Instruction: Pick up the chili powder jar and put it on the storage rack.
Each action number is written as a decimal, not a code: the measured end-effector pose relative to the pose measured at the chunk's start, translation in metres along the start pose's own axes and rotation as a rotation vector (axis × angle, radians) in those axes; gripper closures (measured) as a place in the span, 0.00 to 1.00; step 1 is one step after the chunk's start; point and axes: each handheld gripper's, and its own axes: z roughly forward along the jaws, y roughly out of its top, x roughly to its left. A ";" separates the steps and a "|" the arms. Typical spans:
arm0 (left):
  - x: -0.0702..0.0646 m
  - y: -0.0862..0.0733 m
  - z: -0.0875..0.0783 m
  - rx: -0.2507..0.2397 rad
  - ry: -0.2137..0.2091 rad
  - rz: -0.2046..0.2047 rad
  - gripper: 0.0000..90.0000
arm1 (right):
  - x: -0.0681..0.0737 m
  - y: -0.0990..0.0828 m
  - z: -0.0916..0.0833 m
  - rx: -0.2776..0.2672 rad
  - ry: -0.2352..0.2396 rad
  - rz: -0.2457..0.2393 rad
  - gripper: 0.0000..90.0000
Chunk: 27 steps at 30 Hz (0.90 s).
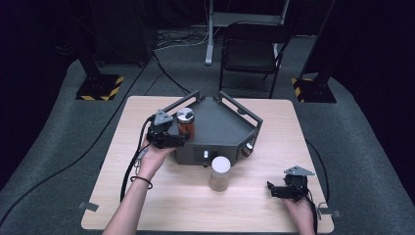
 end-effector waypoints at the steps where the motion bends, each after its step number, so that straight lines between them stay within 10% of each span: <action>1: 0.001 -0.002 -0.002 -0.001 0.000 0.000 0.19 | 0.000 0.000 0.000 0.000 0.000 0.000 0.05; 27: 0.003 -0.070 -0.044 -0.027 -0.030 0.035 0.19 | 0.000 0.000 0.000 0.000 -0.001 0.002 0.05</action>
